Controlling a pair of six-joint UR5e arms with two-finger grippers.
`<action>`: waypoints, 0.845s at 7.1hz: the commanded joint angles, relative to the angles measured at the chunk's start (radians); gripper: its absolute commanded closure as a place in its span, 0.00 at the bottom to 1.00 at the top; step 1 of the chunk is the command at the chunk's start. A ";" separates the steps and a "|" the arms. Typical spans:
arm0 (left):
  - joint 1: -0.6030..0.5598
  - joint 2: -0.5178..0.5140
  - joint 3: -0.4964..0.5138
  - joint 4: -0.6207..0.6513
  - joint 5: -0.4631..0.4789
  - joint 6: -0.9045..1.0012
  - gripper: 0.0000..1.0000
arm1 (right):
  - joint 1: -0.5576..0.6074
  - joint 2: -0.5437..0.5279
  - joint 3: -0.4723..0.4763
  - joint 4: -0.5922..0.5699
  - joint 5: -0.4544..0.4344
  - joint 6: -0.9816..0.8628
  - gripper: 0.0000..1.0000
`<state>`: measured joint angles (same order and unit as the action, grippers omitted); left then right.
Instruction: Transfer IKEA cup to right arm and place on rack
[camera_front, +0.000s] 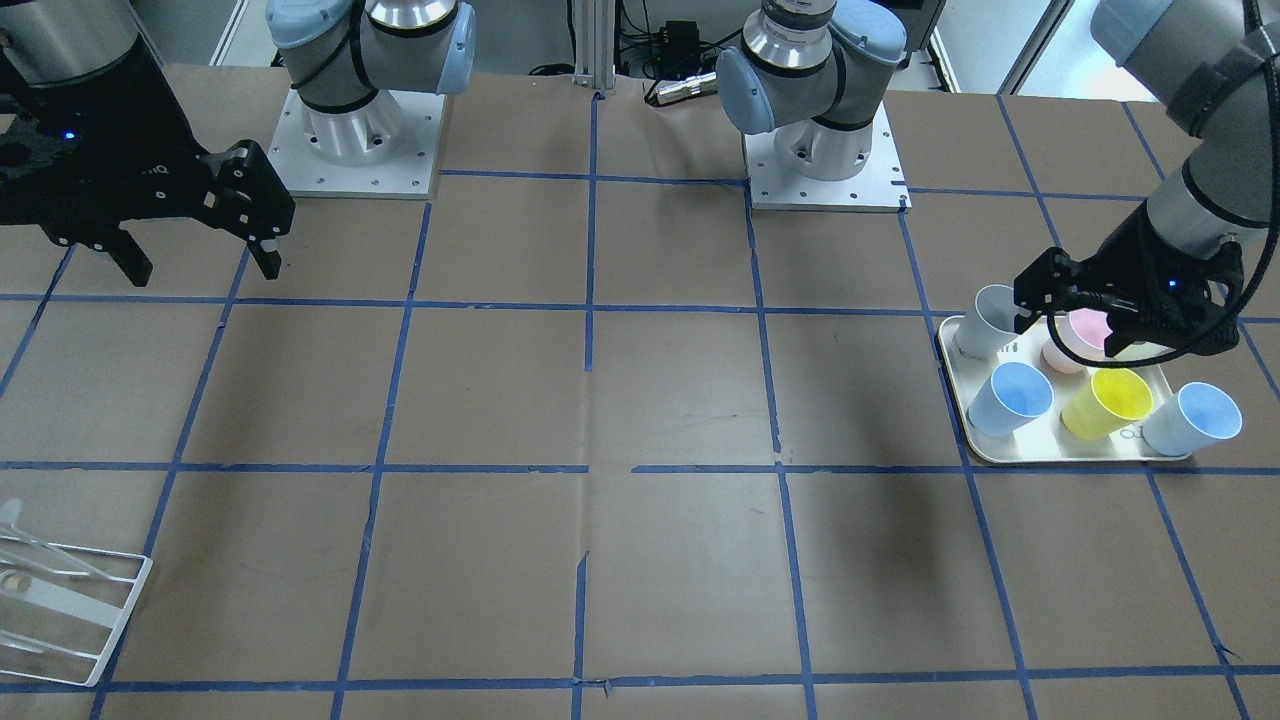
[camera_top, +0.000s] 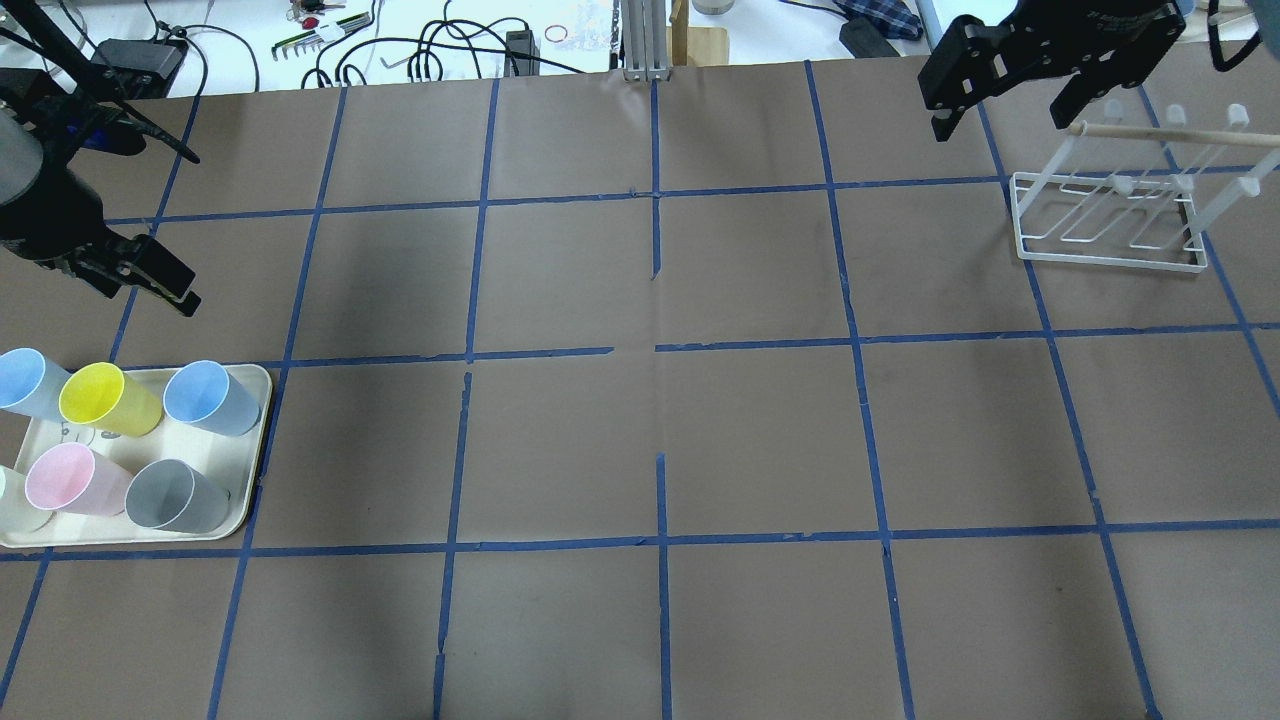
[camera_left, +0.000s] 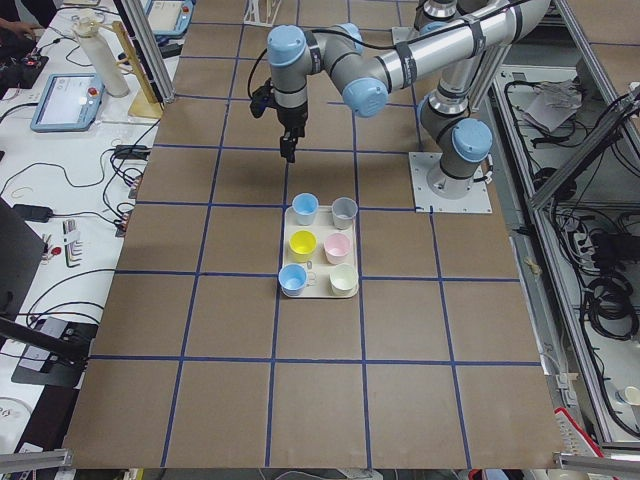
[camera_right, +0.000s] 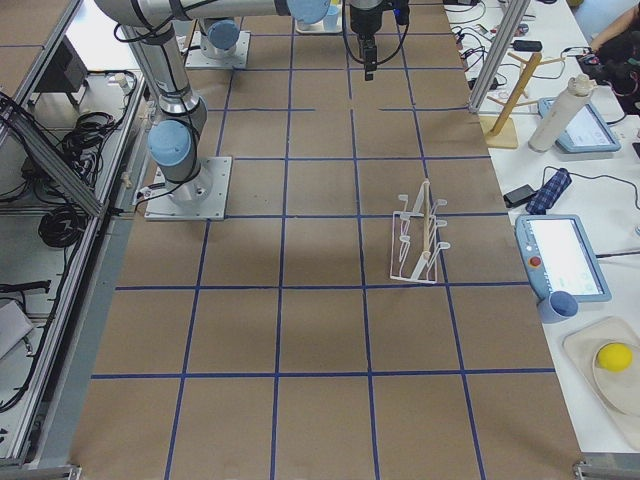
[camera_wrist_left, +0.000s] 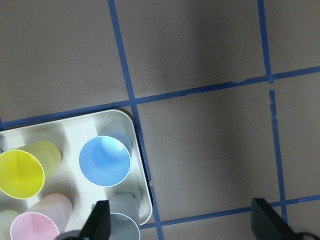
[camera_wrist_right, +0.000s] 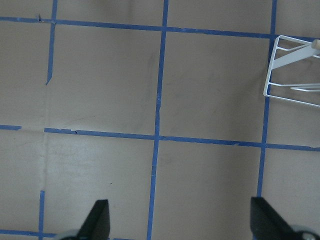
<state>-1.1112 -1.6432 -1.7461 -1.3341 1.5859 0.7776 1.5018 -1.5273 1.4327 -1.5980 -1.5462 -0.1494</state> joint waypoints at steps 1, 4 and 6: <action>0.086 -0.029 -0.123 0.201 -0.006 0.170 0.21 | 0.000 0.000 0.000 0.001 0.000 -0.001 0.00; 0.099 -0.067 -0.173 0.272 -0.007 0.259 0.25 | 0.000 0.000 0.000 0.001 0.000 -0.001 0.00; 0.099 -0.124 -0.171 0.315 -0.021 0.268 0.25 | 0.000 0.000 0.000 0.001 0.000 -0.001 0.00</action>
<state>-1.0132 -1.7322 -1.9172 -1.0419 1.5705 1.0303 1.5018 -1.5278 1.4328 -1.5969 -1.5463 -0.1497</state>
